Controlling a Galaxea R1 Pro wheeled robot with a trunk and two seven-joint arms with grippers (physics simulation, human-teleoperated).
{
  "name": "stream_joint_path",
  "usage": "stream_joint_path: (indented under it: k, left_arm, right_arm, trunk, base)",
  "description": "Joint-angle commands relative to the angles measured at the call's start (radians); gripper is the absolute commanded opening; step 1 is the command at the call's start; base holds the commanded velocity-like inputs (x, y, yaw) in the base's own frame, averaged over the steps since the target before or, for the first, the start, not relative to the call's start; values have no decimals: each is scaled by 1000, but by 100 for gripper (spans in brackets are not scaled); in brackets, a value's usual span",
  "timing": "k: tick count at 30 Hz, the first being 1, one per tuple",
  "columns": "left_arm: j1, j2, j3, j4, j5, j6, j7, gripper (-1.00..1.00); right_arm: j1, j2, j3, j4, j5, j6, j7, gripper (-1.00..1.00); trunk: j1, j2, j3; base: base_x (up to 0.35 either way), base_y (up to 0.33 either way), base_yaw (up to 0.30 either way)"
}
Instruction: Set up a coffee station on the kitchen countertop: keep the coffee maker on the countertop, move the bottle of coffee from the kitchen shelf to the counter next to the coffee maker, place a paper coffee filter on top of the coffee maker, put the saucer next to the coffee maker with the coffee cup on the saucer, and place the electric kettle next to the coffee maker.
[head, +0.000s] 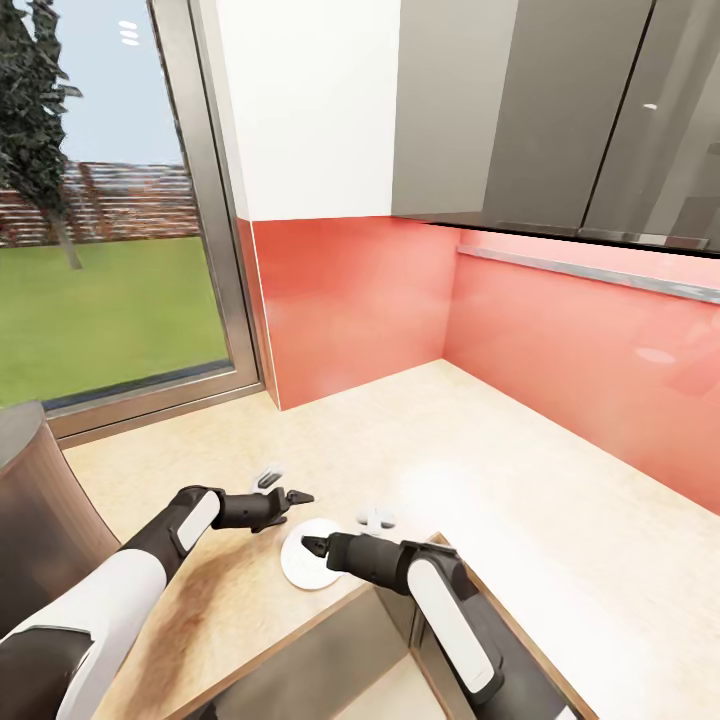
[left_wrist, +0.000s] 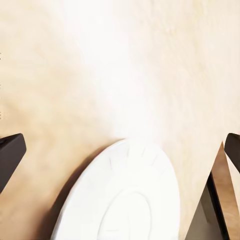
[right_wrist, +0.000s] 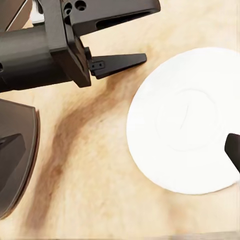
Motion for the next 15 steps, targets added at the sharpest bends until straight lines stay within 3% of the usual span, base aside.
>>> stream_joint_path:
  k: [1, 15]
  left_arm:
    - [-1, 1, -5, 0, 1, 2, -2, 100]
    - [1, 4, -5, 1, 0, 2, -2, 100]
  right_arm:
    - [-1, 0, 0, 7, -11, 3, -10, 100]
    - [-1, 0, 0, 40, -10, 3, -11, 100]
  trunk:
    - [1, -2, -2]
    - [1, -2, -2]
  base:
    - [0, 0, 0]
    - [0, 0, 0]
